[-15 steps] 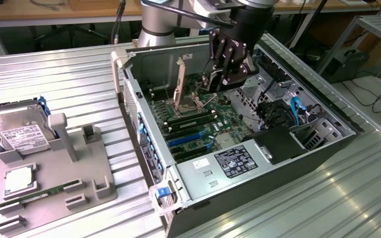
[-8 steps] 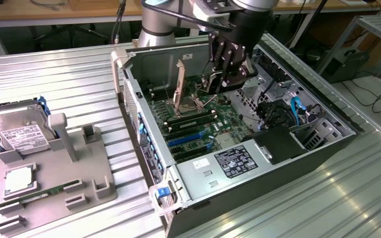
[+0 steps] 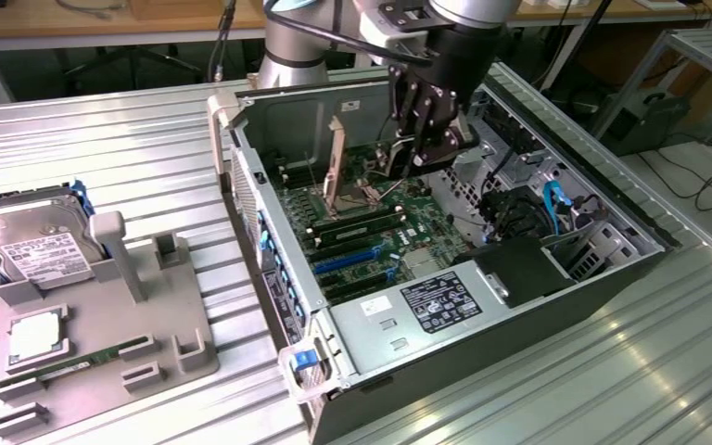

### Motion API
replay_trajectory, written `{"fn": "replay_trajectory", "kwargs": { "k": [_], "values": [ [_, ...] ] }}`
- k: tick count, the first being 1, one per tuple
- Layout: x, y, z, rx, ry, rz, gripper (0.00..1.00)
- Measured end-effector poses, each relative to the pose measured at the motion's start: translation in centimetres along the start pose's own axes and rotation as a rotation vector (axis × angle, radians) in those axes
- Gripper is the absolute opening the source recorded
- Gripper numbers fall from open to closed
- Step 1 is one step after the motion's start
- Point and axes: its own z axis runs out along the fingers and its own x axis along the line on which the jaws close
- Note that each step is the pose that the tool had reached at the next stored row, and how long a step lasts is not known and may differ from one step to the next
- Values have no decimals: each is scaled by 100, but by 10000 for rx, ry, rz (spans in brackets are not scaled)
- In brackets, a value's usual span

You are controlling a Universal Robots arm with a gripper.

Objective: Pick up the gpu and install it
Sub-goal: 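Insert the gpu into the slot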

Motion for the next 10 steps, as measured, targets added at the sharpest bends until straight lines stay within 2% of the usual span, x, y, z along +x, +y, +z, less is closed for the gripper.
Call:
{"fn": "replay_trajectory", "kwargs": {
  "k": [10],
  "values": [
    [2,-1,69,0,0,0,28]
  ]
}}
